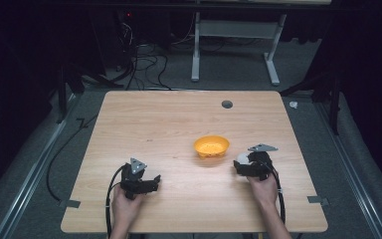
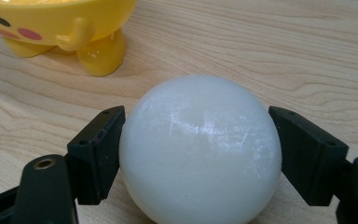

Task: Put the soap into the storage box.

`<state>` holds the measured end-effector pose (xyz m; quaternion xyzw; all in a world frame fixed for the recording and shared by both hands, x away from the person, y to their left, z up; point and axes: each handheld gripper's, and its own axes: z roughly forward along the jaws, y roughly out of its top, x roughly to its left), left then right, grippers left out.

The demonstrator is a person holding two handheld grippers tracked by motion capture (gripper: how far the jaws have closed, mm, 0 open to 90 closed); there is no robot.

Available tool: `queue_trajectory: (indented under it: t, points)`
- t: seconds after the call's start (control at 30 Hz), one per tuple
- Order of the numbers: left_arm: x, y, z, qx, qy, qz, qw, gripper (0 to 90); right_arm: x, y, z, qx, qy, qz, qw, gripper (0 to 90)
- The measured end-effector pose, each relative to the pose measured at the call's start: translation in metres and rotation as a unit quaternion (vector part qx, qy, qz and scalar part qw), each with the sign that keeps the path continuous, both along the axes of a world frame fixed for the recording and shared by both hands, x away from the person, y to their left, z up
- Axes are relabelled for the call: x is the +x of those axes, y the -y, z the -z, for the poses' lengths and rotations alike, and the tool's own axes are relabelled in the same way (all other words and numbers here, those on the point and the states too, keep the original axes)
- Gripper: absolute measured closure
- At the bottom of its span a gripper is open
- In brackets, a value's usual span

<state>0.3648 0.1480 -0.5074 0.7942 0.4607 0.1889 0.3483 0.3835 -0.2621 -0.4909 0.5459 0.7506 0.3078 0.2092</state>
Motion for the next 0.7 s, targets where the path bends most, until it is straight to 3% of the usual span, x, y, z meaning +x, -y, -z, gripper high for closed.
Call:
queue_trajectory:
  t: [0.43,0.7]
  points:
    - [0.000,0.000,0.000,0.000,0.001,0.000,1.0000,15.5,-0.002,0.004,0.000,0.015,0.003,-0.001,0.9999,23.2]
    - [0.000,0.000,0.000,0.001,0.000,0.000,1.0000,15.5,-0.006,0.005,-0.011,0.023,0.021,-0.004,0.9995,23.3]
